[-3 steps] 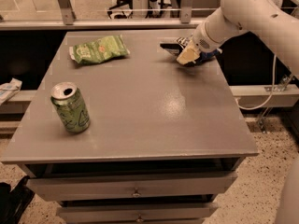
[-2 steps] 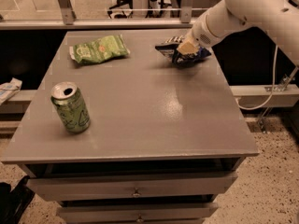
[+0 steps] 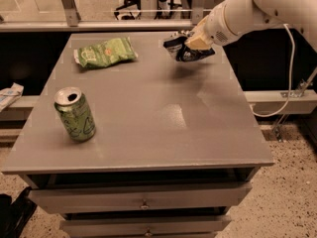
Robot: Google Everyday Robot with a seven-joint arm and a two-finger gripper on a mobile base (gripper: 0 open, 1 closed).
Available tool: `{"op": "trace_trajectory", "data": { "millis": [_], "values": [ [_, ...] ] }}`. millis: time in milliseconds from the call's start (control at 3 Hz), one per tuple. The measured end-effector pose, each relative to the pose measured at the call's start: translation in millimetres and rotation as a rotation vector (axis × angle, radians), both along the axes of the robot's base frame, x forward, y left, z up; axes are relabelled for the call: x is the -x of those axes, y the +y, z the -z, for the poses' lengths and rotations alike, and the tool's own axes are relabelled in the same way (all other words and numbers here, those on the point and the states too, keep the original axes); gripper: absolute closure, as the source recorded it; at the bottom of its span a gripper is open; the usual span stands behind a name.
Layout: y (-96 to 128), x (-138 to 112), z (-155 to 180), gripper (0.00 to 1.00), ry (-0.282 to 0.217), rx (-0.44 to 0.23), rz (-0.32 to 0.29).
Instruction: Move blue chip bag near green can
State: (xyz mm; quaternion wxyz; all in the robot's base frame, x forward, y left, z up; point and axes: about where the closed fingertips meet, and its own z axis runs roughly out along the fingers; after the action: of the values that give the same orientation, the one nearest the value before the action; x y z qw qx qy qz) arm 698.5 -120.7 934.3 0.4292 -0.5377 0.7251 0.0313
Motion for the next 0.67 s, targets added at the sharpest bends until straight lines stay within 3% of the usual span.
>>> {"op": "trace_trajectory", "data": {
  "millis": [667],
  "values": [
    [63, 89, -26, 1.0, -0.032, -0.201, -0.34]
  ]
}}
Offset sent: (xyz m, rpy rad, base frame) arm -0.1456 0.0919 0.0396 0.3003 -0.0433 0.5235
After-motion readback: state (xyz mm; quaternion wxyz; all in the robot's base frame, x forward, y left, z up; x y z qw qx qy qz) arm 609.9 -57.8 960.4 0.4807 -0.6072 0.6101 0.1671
